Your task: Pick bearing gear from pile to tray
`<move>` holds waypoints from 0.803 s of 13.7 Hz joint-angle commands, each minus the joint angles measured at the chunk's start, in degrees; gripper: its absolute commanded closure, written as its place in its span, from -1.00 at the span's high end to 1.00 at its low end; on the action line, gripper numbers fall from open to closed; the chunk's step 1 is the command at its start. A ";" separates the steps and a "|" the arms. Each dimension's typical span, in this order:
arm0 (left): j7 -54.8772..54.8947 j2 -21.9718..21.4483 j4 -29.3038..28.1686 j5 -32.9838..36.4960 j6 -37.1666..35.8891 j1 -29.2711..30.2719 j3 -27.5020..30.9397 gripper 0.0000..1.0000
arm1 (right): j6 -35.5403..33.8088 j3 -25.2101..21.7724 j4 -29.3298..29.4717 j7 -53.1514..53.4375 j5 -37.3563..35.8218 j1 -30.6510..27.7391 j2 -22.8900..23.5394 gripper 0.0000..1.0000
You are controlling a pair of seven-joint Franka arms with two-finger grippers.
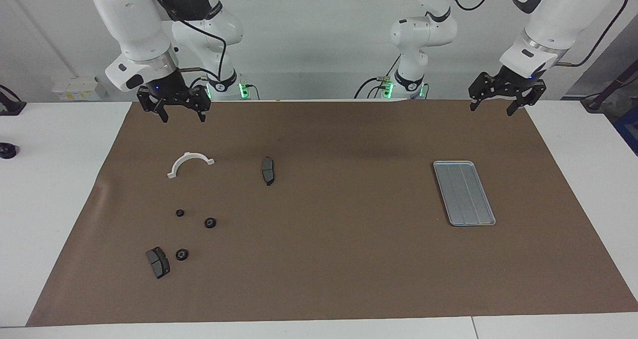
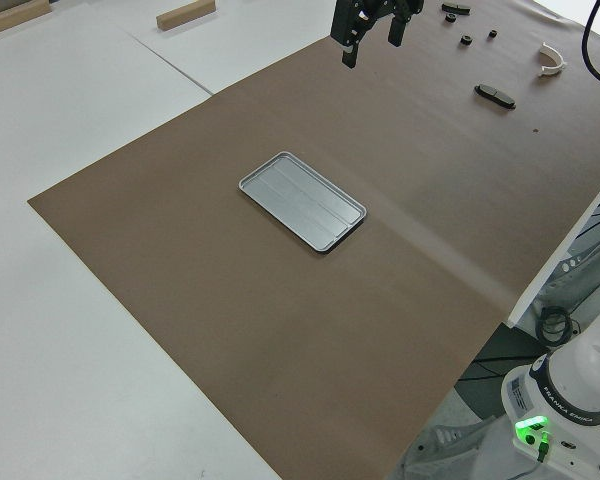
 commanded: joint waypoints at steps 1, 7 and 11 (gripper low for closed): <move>0.88 -1.56 -1.34 0.80 -0.49 0.25 0.02 1.00 | -0.77 0.26 -0.72 -1.78 -0.64 -0.47 -1.09 1.00; 0.88 -1.56 -1.34 0.80 -0.49 0.25 0.02 1.00 | 1.33 -0.27 -1.51 -2.13 0.60 -1.35 -1.18 1.00; 0.88 -1.56 -1.34 0.80 -0.49 0.25 0.02 1.00 | 5.11 -0.27 -4.24 -3.79 0.51 -1.08 -1.88 1.00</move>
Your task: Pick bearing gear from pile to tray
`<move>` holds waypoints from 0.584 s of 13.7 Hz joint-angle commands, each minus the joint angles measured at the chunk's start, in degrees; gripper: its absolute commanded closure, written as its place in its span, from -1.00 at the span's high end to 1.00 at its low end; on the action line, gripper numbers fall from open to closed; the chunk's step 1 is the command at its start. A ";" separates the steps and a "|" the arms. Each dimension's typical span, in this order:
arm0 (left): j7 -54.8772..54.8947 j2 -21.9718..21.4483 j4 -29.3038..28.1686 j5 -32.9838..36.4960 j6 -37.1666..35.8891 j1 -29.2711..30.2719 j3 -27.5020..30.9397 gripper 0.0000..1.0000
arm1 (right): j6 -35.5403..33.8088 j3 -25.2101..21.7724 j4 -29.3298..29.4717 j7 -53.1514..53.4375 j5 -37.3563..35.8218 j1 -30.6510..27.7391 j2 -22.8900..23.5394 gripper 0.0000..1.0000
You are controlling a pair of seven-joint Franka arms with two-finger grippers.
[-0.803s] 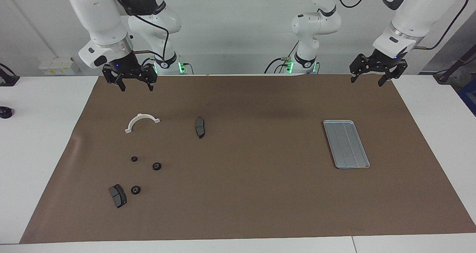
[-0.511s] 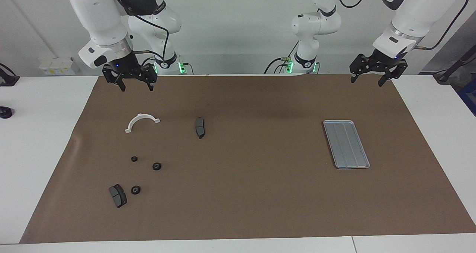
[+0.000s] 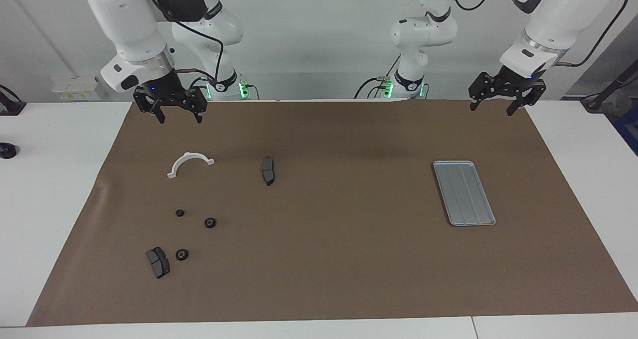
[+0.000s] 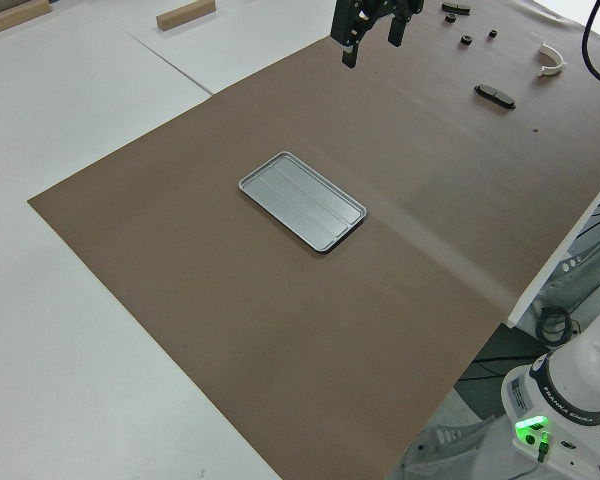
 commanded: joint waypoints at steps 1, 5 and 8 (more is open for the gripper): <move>0.88 -1.56 -1.34 0.80 -0.49 0.25 0.02 1.00 | 2.99 0.20 -3.31 -4.91 0.51 -0.90 -1.83 1.00; 0.88 -1.56 -1.34 0.80 -0.49 0.25 0.02 1.00 | 8.15 0.20 -4.80 -6.95 0.43 -0.90 0.79 1.00; 0.88 -1.56 -1.34 0.80 -0.49 0.25 0.02 1.00 | 15.01 0.20 -4.81 -6.95 0.34 -0.90 5.80 1.00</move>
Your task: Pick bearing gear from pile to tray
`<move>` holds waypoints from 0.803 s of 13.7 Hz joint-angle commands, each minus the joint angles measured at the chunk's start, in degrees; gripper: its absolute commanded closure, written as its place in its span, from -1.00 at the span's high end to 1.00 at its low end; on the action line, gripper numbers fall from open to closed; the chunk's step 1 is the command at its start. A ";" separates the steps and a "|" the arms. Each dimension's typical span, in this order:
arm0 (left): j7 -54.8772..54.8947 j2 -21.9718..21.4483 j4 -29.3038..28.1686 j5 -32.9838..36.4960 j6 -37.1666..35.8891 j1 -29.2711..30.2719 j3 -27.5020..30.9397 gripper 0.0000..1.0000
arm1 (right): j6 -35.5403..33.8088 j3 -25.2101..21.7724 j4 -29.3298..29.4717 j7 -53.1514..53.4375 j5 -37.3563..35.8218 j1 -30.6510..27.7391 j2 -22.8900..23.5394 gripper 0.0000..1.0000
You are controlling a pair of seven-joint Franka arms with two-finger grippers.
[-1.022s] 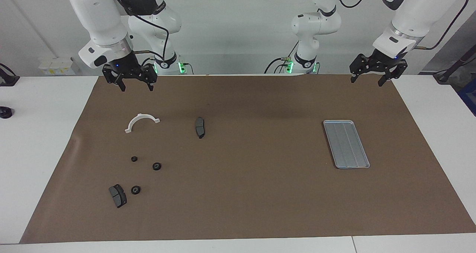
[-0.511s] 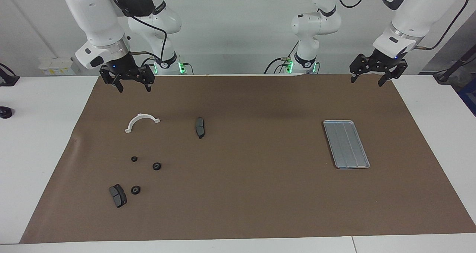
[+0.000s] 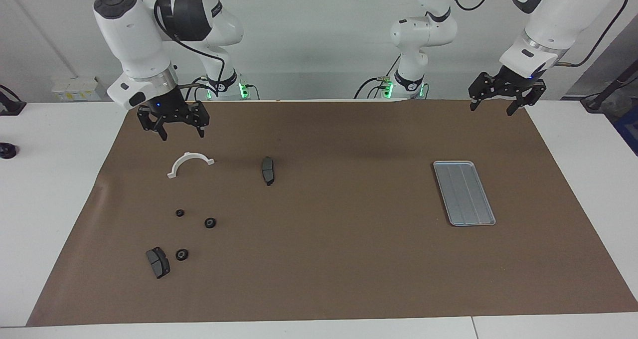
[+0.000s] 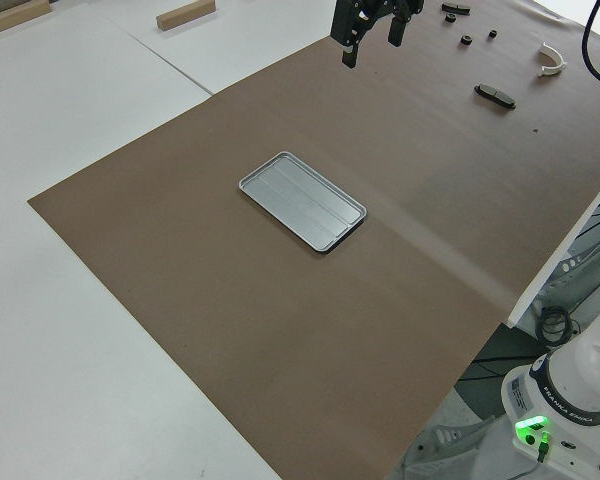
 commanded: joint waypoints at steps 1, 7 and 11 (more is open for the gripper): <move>0.88 -1.56 -1.34 0.80 -0.49 0.25 0.02 1.00 | 6.63 0.20 -0.30 -1.74 -0.01 -0.77 4.92 1.00; 0.88 -1.56 -1.34 0.80 -0.49 0.25 0.02 1.00 | 20.96 0.11 0.14 -4.80 -0.72 -2.52 15.30 1.00; 0.88 -1.56 -1.34 0.80 -0.49 0.25 0.02 1.00 | 29.05 0.11 0.58 -5.08 -0.81 -2.45 20.84 1.00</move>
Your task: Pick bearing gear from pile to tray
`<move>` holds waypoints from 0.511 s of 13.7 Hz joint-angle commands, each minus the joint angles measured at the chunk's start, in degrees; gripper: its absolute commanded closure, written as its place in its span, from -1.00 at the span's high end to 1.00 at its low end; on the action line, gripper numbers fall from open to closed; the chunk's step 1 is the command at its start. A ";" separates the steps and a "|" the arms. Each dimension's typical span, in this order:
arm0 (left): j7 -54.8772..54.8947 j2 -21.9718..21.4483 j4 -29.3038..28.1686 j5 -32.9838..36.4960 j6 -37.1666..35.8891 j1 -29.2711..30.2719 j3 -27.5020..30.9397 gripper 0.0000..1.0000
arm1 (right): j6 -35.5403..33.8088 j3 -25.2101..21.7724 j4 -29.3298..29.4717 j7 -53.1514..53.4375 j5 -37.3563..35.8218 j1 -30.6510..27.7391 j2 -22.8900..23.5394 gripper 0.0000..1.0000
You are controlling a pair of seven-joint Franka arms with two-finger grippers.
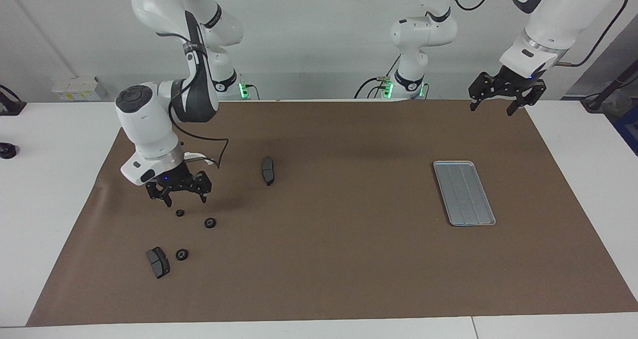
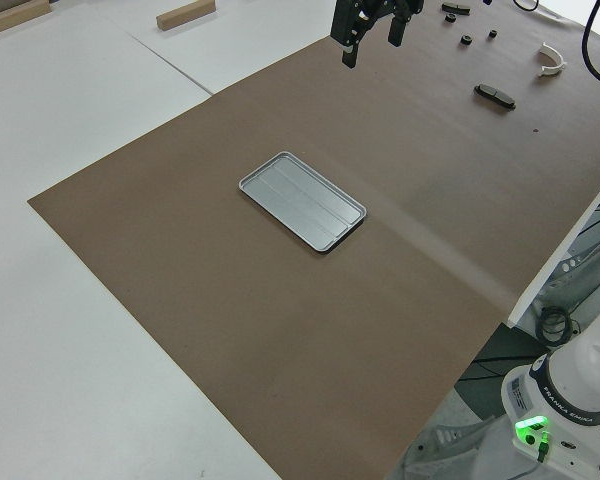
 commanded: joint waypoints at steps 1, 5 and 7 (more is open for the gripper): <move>0.87 -1.56 -1.34 0.80 -0.49 0.25 0.02 1.00 | 3.72 0.47 0.99 -0.84 -0.69 0.01 2.98 1.00; 0.87 -1.56 -1.34 0.80 -0.49 0.25 -0.07 1.00 | 7.49 0.47 1.07 -0.40 -1.22 1.24 6.49 1.00; 0.87 -1.56 -1.34 0.80 -0.49 0.25 0.02 1.00 | 9.96 0.47 1.34 1.44 -1.48 2.30 8.96 1.00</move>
